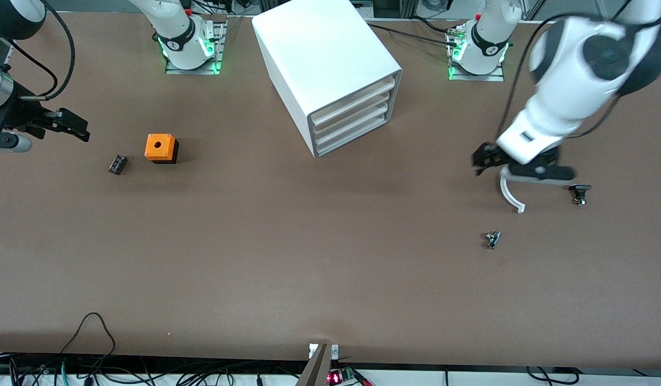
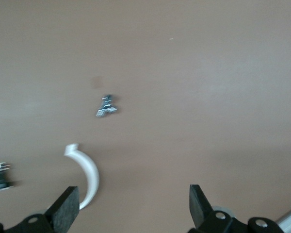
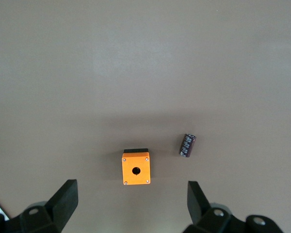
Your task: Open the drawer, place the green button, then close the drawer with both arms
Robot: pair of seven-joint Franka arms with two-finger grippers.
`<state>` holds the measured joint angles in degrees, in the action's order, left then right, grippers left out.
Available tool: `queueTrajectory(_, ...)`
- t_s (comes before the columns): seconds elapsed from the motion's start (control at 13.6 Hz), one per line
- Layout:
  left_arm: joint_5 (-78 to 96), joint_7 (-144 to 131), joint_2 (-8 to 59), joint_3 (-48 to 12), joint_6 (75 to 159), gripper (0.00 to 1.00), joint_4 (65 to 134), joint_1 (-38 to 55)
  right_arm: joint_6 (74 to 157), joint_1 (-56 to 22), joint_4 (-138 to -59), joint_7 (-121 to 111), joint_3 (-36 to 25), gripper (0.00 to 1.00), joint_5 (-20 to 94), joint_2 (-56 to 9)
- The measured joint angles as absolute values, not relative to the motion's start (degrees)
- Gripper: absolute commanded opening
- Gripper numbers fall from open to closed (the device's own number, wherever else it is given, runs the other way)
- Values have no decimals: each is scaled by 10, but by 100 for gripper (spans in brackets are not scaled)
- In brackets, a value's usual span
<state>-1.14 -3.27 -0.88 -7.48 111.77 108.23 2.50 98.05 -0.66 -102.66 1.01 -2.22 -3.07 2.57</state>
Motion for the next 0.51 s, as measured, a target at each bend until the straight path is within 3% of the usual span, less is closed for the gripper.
queueTrajectory(0.29,-11,86,-24,-12,999,100,999,15,980,-7,-1027,10,-22,100,-31,26)
queueTrajectory(0.51,-11,95,-24,-6,962,100,969,15,980,-7,-1026,10,-22,100,-31,26)
